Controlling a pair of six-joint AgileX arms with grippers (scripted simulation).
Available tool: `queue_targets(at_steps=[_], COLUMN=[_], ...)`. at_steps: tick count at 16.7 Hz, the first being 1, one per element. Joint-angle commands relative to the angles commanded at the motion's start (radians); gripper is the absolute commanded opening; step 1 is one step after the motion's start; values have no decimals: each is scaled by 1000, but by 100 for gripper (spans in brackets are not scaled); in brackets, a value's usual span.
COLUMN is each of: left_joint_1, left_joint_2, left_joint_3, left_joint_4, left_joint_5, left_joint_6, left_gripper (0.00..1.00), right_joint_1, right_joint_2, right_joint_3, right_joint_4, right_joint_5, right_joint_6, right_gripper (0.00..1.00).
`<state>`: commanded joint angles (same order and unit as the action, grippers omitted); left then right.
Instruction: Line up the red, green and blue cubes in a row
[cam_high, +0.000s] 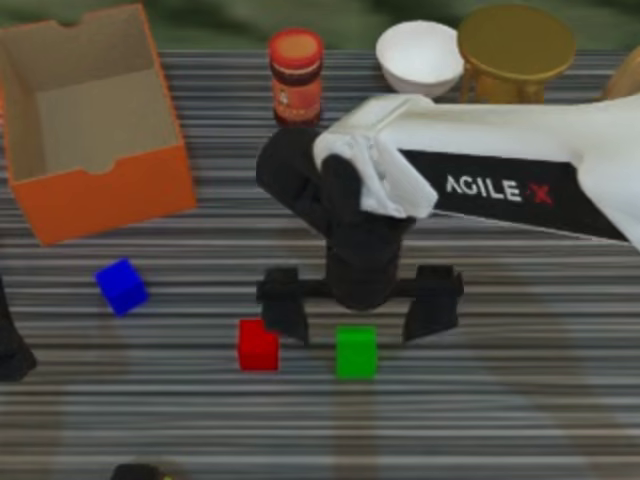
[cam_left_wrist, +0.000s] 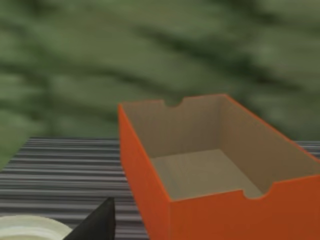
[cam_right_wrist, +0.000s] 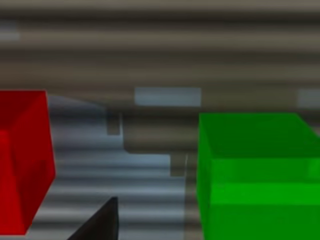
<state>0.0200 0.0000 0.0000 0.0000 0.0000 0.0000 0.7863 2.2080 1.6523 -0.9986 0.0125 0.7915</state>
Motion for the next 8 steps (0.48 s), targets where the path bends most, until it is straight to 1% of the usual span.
queue_targets(at_steps=[4,8], left_joint_1=[0,0], left_joint_2=[0,0], left_joint_3=[0,0], left_joint_4=[0,0], left_joint_5=[0,0], left_joint_6=[0,0], left_gripper=[100,100], right_joint_1=[5,5], right_joint_2=[-48,-58], right_joint_3=[88,101], right_joint_4=[-144,-161], right_joint_5=[-1,-1], right_joint_6=[-1,-2], right_gripper=[100,100])
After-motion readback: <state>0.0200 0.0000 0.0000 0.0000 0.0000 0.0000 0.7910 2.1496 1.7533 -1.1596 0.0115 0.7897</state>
